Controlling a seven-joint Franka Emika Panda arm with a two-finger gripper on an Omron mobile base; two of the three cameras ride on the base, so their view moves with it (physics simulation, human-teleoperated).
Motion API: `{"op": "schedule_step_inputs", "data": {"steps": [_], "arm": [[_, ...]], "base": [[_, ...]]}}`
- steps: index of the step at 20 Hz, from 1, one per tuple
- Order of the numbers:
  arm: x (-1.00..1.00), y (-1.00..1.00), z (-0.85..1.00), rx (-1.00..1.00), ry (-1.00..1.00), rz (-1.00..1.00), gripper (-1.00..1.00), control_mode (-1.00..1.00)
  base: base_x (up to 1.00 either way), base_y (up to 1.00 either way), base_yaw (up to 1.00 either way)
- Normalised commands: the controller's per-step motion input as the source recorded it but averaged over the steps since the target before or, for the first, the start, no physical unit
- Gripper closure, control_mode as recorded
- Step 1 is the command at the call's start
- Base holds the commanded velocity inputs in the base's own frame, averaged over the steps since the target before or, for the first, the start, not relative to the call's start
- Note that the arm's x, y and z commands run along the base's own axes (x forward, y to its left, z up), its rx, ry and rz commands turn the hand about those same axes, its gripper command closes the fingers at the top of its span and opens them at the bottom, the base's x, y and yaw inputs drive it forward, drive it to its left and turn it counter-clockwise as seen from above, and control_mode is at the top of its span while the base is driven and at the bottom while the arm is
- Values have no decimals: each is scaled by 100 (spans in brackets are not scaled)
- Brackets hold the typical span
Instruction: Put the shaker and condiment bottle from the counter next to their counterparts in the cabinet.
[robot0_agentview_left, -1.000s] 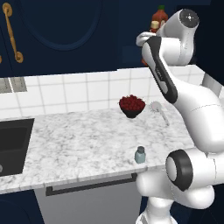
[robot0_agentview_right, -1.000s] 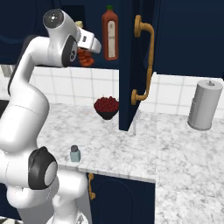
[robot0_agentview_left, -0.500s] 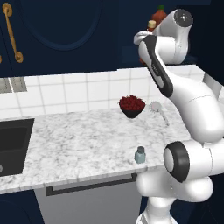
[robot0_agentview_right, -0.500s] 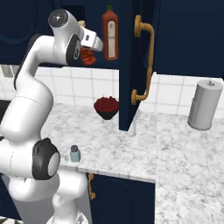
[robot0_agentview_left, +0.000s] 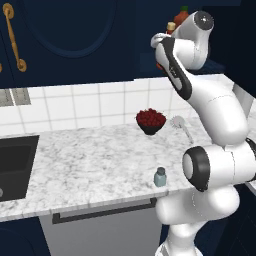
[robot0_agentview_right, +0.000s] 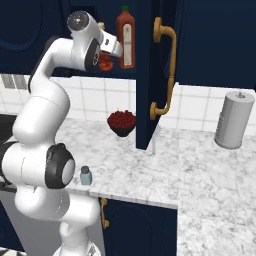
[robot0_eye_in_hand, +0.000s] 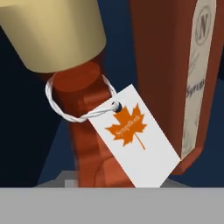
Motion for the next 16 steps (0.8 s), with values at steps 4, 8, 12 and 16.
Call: {"op": "schedule_step_inputs", "data": {"steps": [4,8,12,16], "arm": [[35,-11,0,4,0,0,100,-100],[21,0,-2,0,0,0,100,-100],[7,2,-7,0,1,0,100,-100],[0,25,-17,-5,0,0,100,-100]], "base": [[0,0,0],[0,0,0],[0,0,0],[0,0,0]]}}
